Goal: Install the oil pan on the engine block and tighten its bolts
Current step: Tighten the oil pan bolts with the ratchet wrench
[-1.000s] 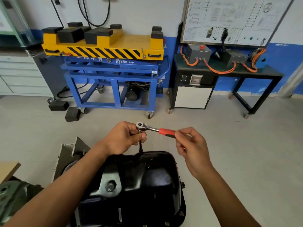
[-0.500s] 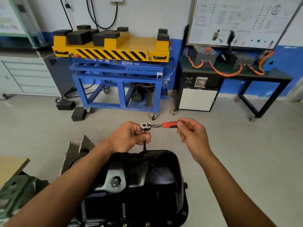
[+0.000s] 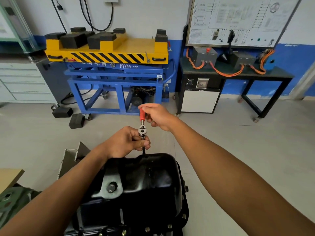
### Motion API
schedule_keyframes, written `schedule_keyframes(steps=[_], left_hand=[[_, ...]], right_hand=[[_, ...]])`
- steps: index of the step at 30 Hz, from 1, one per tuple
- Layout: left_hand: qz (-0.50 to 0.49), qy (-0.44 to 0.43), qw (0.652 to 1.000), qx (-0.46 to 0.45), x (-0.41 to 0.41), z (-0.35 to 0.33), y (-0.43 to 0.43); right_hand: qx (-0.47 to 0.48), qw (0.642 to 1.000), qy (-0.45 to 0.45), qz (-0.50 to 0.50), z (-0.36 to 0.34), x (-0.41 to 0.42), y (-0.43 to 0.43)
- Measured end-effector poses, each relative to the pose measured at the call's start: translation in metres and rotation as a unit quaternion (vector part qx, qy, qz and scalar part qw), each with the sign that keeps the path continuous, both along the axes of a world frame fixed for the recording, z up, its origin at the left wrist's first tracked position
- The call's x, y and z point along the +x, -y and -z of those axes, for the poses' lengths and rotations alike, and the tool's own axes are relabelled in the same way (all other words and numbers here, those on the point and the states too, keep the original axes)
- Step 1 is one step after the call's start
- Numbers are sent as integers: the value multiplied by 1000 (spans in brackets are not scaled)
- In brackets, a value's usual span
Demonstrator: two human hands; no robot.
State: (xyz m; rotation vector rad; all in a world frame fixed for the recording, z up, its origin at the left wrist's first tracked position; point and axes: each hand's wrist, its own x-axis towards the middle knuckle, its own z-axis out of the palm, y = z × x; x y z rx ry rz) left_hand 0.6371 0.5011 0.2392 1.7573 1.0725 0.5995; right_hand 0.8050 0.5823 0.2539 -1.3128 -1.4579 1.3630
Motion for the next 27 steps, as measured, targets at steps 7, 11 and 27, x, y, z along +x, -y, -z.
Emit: schedule_keyframes(steps=[7, 11, 27], left_hand=[[-49, 3, 998, 25, 1, 1, 2], [-45, -4, 999, 25, 1, 3, -1], [-57, -1, 998, 0, 3, 5, -3]], right_hand=[[18, 989, -100, 110, 18, 27, 23], [38, 966, -172, 189, 28, 60, 71], [141, 961, -137, 196, 33, 56, 181]])
